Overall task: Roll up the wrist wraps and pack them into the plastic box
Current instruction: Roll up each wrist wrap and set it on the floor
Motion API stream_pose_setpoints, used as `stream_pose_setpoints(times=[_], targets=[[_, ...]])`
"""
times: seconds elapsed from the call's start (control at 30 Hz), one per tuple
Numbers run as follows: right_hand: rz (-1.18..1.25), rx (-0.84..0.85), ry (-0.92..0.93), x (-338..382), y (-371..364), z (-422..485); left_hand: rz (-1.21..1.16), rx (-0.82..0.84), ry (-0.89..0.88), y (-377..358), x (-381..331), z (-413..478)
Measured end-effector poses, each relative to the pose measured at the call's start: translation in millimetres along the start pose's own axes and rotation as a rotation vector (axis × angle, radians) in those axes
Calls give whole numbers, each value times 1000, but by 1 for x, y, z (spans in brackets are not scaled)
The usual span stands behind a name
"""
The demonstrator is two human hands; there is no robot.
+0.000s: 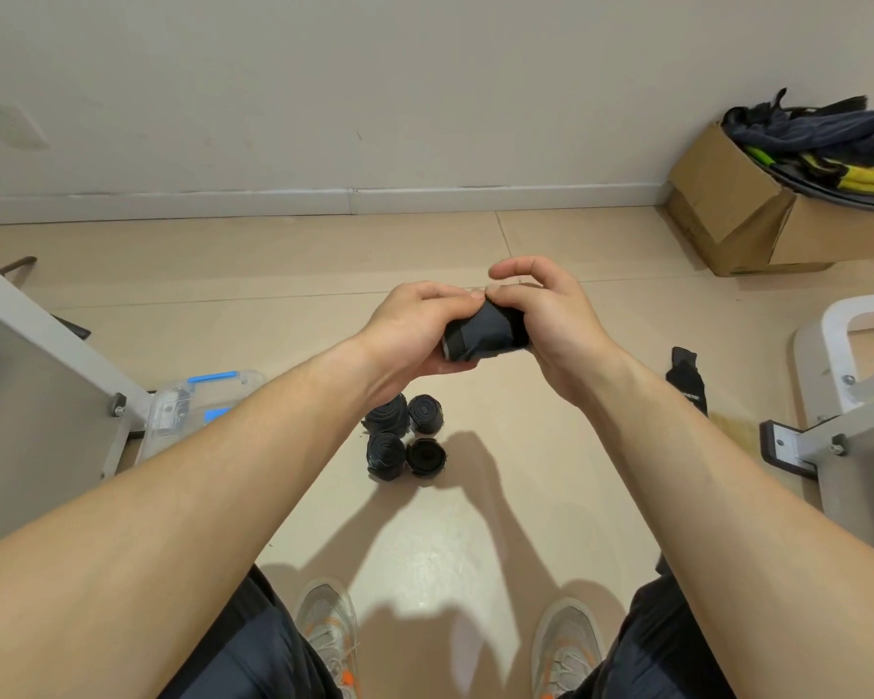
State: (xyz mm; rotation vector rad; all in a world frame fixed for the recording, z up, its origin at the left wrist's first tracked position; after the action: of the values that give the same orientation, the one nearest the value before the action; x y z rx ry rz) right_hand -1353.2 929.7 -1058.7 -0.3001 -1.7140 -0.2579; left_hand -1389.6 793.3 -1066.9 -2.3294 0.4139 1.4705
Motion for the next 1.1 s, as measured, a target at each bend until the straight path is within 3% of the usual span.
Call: stream_pose_setpoints(times=[0.17, 0.23, 0.33, 0.53, 0.83, 1.1], targets=[[-371, -105, 327, 12, 2, -6, -146, -137, 27, 12, -5, 2], [-423, -46, 407, 18, 0, -10, -179, -188, 36, 20, -6, 2], [-586, 76, 453, 18, -9, -14, -203, -196, 66, 27, -5, 3], [-671, -1, 516, 21, -8, -10, -211, -9, 138, 22, -4, 1], [-785, 200, 540, 17, -10, -20, -188, -166, 197, 45, -7, 6], [-961, 58, 766, 27, -6, -22, -81, -113, 53, 27, -6, 14]])
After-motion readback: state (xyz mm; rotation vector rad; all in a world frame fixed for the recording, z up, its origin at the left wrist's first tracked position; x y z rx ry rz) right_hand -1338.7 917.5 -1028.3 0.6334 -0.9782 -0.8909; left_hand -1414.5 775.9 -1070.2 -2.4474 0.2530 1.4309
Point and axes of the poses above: each hand's wrist, its own z-axis towards the middle knuckle, its own y-axis out of the back of the hand, x = y × z, the point moved 5 cm from there along z, towards the middle knuckle, and after that the axes turned 2 degrees about y, right-handed, at the moved point
